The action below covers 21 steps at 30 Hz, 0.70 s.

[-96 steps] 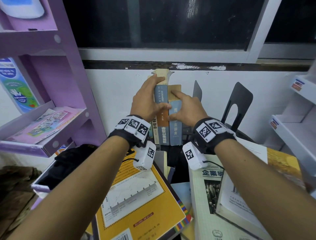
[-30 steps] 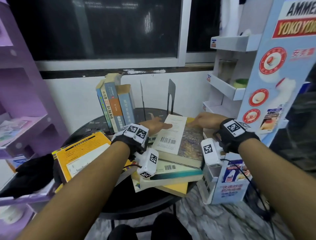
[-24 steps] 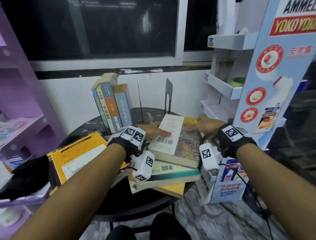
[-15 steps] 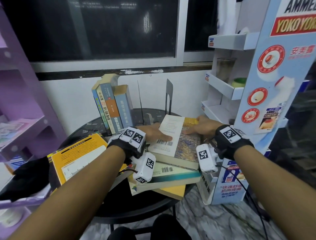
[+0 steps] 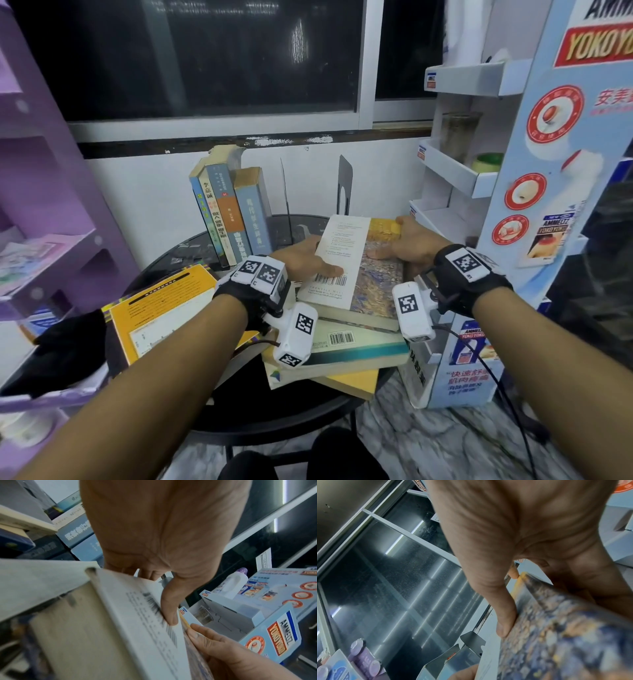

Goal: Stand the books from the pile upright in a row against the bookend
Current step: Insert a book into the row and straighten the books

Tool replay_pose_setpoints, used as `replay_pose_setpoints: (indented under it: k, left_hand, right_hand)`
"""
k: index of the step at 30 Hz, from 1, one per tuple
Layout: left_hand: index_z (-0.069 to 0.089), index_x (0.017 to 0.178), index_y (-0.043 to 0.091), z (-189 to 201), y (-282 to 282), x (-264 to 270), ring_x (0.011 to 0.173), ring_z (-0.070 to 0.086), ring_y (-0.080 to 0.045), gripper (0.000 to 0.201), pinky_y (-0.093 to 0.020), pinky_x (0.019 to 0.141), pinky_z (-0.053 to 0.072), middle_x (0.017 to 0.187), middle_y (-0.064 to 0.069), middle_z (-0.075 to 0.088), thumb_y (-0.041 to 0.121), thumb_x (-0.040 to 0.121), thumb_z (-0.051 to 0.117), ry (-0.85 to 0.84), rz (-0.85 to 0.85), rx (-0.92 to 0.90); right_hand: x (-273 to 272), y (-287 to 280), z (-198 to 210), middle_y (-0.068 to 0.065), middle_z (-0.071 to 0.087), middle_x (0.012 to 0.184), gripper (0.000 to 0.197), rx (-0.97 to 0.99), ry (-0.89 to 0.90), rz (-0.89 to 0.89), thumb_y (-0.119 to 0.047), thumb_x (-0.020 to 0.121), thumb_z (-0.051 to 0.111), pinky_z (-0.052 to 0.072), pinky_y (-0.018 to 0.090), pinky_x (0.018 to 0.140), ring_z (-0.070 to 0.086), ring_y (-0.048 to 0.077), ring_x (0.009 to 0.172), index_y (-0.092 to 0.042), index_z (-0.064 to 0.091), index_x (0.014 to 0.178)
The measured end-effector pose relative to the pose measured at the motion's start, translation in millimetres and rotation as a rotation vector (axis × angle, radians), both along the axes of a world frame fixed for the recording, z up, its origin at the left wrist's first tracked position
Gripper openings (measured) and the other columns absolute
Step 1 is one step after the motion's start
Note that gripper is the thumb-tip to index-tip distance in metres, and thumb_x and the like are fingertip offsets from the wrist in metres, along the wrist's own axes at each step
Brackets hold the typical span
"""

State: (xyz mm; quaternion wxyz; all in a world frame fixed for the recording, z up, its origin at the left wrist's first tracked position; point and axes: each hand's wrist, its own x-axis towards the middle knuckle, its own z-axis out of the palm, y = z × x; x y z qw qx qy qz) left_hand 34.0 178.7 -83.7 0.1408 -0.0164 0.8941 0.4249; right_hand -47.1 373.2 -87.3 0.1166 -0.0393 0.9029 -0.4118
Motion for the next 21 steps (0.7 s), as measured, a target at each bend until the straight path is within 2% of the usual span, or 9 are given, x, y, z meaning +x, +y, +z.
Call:
replay_pose_setpoints:
  k: [1,3,6,9,13,17,18,21]
  left_hand:
    - [0.033,0.14,0.016,-1.2,-3.1,-1.5,0.12,0.052,-0.021,0.065,-0.046,0.108,0.038,0.124,0.002,0.055,0.017,0.086,0.069,0.006,0.022,0.024]
    - [0.03,0.141,0.019,-3.5,-8.8,-3.2,0.12,0.055,-0.025,0.076,-0.05,0.105,0.041,0.13,0.0,0.056,0.02,0.08,0.075,0.03,0.053,0.069]
    - [0.031,0.142,0.019,-3.2,-13.5,-4.0,0.118,0.054,-0.024,0.081,-0.05,0.104,0.042,0.13,-0.001,0.055,0.015,0.076,0.078,0.091,0.107,0.112]
    - [0.033,0.14,0.016,2.3,-17.4,-3.9,0.116,0.054,-0.023,0.081,-0.049,0.103,0.044,0.129,-0.004,0.054,0.003,0.074,0.078,0.188,0.161,0.153]
    - [0.025,0.145,0.02,13.5,-28.6,-5.1,0.11,0.057,-0.024,0.092,-0.05,0.096,0.048,0.124,-0.004,0.058,-0.002,0.073,0.077,0.283,0.184,0.145]
    - [0.015,0.148,0.029,20.9,-40.0,-4.6,0.11,0.059,-0.023,0.104,-0.044,0.085,0.051,0.122,-0.004,0.06,-0.007,0.071,0.076,0.359,0.179,0.144]
    - [0.015,0.148,0.031,21.5,-42.9,-4.6,0.11,0.059,-0.023,0.107,-0.044,0.084,0.052,0.121,-0.003,0.06,-0.007,0.07,0.077,0.378,0.19,0.15]
    - [0.014,0.147,0.039,21.1,-50.5,-4.6,0.111,0.06,-0.026,0.114,-0.051,0.085,0.054,0.123,-0.002,0.06,-0.008,0.066,0.079,0.437,0.228,0.178]
  right_hand:
    - [1.3,-1.5,2.5,0.009,0.057,0.127,0.111,-0.029,0.018,-0.004,-0.027,0.061,0.089,0.047,0.05,0.098,0.057,0.03,0.113,-0.014,0.019,0.146]
    - [1.5,-3.2,6.7,0.008,0.056,0.13,0.109,-0.056,0.065,-0.008,-0.023,0.068,0.086,0.047,0.049,0.099,0.056,0.03,0.115,-0.017,0.015,0.15]
    - [4.5,-6.9,12.9,0.005,0.055,0.129,0.109,-0.067,0.138,-0.016,-0.025,0.067,0.086,0.05,0.052,0.093,0.057,0.031,0.112,-0.026,0.015,0.15]
    - [9.2,-10.9,17.9,0.004,0.059,0.121,0.109,-0.09,0.249,-0.032,-0.028,0.063,0.088,0.052,0.048,0.09,0.06,0.028,0.105,-0.033,0.017,0.146]
    - [16.6,-19.2,28.5,-0.004,0.057,0.11,0.118,-0.172,0.364,-0.018,-0.022,0.063,0.09,0.051,0.039,0.092,0.057,0.018,0.101,-0.029,0.011,0.15]
    - [19.3,-33.1,36.8,-0.001,0.057,0.119,0.124,-0.183,0.466,0.037,-0.021,0.059,0.092,0.042,0.028,0.09,0.055,0.017,0.105,-0.025,0.009,0.151]
    - [19.4,-37.3,37.6,0.002,0.058,0.122,0.124,-0.188,0.493,0.036,-0.021,0.057,0.093,0.042,0.029,0.093,0.056,0.02,0.109,-0.026,0.011,0.15]
    - [21.3,-50.5,36.8,0.006,0.058,0.123,0.124,-0.208,0.575,0.022,-0.024,0.05,0.095,0.045,0.044,0.101,0.056,0.026,0.114,-0.032,0.016,0.145]
